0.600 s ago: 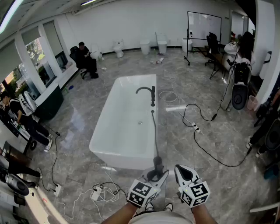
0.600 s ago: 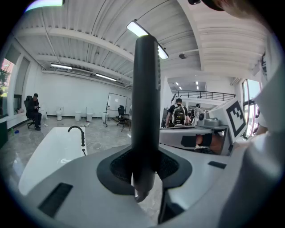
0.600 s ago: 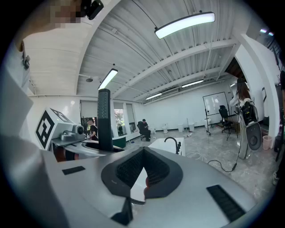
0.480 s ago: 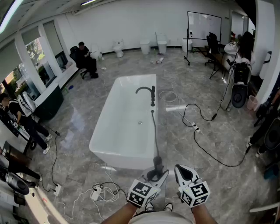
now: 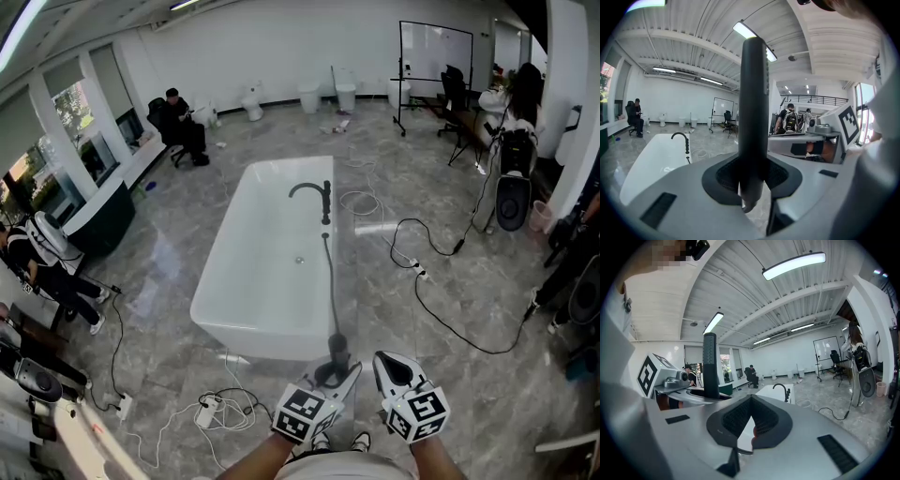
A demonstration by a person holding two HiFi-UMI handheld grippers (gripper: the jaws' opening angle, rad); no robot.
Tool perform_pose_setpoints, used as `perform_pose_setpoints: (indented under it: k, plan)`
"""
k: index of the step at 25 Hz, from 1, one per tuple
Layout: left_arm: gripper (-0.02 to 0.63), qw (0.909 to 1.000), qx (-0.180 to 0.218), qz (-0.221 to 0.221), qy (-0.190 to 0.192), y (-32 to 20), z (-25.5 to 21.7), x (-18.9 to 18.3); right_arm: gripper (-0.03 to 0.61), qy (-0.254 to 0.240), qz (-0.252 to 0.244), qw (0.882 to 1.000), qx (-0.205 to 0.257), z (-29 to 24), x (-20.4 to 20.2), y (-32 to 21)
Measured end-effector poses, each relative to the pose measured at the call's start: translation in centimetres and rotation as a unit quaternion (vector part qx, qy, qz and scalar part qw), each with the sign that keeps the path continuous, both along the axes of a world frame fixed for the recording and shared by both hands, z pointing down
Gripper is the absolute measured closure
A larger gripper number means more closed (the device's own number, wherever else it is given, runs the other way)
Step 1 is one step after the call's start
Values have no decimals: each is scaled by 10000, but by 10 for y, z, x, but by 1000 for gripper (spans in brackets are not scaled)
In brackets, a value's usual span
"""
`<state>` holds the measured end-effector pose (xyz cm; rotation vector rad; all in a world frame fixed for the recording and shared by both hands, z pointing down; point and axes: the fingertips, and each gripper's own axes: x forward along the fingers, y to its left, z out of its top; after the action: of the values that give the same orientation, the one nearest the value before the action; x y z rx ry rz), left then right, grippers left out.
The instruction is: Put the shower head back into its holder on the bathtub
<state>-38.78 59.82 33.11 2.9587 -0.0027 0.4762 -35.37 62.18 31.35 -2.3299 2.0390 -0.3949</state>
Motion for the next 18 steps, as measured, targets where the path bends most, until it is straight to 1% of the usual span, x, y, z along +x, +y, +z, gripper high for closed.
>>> perform_pose_setpoints:
  k: [3,6,13,18]
  plan:
    - [508,10000,12,-22,7,-2,-1,0,565,-174,-47,9998,119,-1,2,1]
    - [508,10000,5,-68,7,-6,-1,-1,565,-290,29,9994,186,0,5,5]
    - [508,9998,16,-201,-53,-9,0,7,565,-253,-28,9995,193,2,12,13]
    - [508,9994,67,-331,-78,-7,0,22,565,-215,-124,9995,174,7,25,23]
